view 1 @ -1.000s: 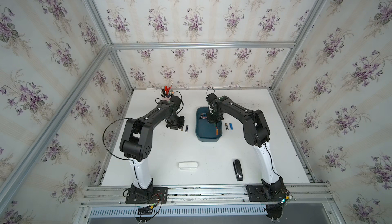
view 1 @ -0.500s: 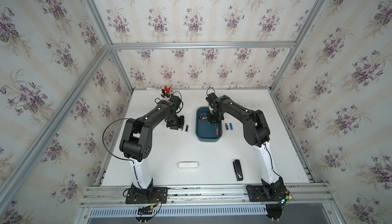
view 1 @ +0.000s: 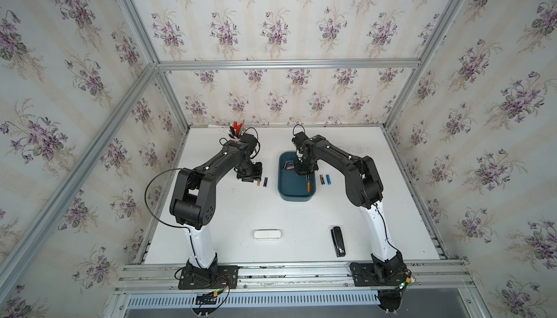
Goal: Take the batteries out of the storage box
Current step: Pick up the battery from the storage box.
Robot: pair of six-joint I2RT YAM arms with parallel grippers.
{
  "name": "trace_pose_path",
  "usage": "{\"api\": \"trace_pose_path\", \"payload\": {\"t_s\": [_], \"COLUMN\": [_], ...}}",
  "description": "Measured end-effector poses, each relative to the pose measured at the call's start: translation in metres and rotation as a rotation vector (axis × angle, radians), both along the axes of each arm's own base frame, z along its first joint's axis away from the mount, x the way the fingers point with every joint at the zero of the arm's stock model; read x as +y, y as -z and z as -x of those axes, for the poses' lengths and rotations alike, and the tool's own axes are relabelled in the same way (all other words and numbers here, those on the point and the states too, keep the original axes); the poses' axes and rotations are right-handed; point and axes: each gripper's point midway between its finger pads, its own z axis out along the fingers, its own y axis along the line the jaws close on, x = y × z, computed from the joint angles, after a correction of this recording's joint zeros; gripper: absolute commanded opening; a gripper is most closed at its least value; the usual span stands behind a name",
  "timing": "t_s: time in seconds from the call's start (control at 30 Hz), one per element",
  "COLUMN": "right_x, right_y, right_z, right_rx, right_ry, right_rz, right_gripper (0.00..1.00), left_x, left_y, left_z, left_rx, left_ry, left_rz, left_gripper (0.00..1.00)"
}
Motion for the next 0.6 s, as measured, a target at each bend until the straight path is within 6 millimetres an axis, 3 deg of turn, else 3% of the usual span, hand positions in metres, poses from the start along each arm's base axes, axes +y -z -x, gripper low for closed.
{"api": "trace_pose_path", "payload": {"t_s": [0.13, 0.6], "right_x": [0.001, -0.007], "right_y": [-0.014, -0.095], "right_z": [0.000, 0.006], "right_rx": [-0.014, -0.115], "right_ry": [-0.001, 0.010], "right_rz": [-0.009, -0.081], "right_gripper": [0.14, 0.12], "left_x": [0.001, 0.000], "left_y": [-0.004, -0.005], "left_z": [-0.001, -0.001], "left_rx": [-0.007, -0.002], "left_ry": [-0.003, -0.003], "left_rz": [0.003, 0.010], "left_gripper": [0.39, 0.39]}}
